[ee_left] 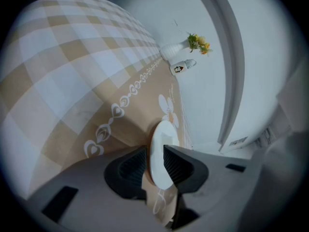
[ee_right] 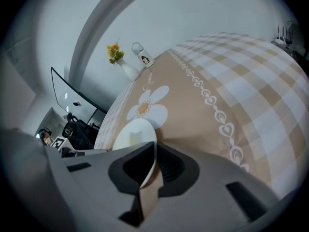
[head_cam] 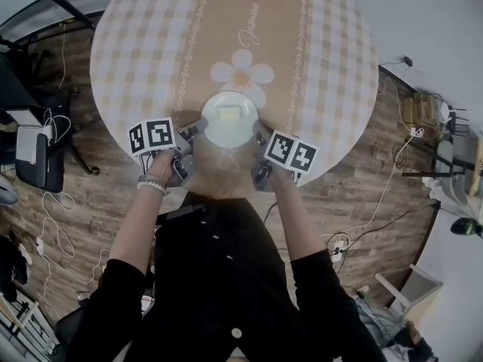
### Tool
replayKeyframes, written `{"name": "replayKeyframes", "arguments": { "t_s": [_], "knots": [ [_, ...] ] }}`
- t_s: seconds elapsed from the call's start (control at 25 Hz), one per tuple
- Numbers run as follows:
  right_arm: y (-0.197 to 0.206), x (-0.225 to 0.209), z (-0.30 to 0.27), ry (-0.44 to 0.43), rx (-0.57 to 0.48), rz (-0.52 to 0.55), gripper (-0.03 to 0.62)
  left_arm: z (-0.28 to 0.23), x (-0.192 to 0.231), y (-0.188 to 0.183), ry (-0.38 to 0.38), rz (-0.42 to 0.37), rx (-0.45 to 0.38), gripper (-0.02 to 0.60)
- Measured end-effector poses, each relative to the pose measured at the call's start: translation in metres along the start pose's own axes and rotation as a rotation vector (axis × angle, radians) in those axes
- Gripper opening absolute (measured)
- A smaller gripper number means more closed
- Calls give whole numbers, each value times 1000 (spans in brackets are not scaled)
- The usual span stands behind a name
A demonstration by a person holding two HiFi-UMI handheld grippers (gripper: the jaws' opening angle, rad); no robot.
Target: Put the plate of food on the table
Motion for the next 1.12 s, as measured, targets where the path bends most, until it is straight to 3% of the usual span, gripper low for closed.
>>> {"name": "replayKeyframes", "arguments": {
  "t_s": [0.2,0.6,0.92,1.12],
  "knots": [
    [0,2,-1,15,2,39,12,8,5,-4,-40,-8,-31,81],
    [-9,-5,11,43,-72,75,12,26,9,-6,-141,-143,-51,23],
    [-21,8,43,44,-205,185,3,48,-18,-17,-220,-376,-94,8],
    [-24,34,65,8,-261,290,2,70,-40,-29,-268,-490,-184,3]
  ]
}}
Point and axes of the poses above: the fingertips, and each gripper's own axes: z backward along the fingers, x to its left, y out of its underside, the point moved 2 cm from there along z, backward along the fingers, and after that the axes turned 8 degrees about y, right-handed, at the moved point
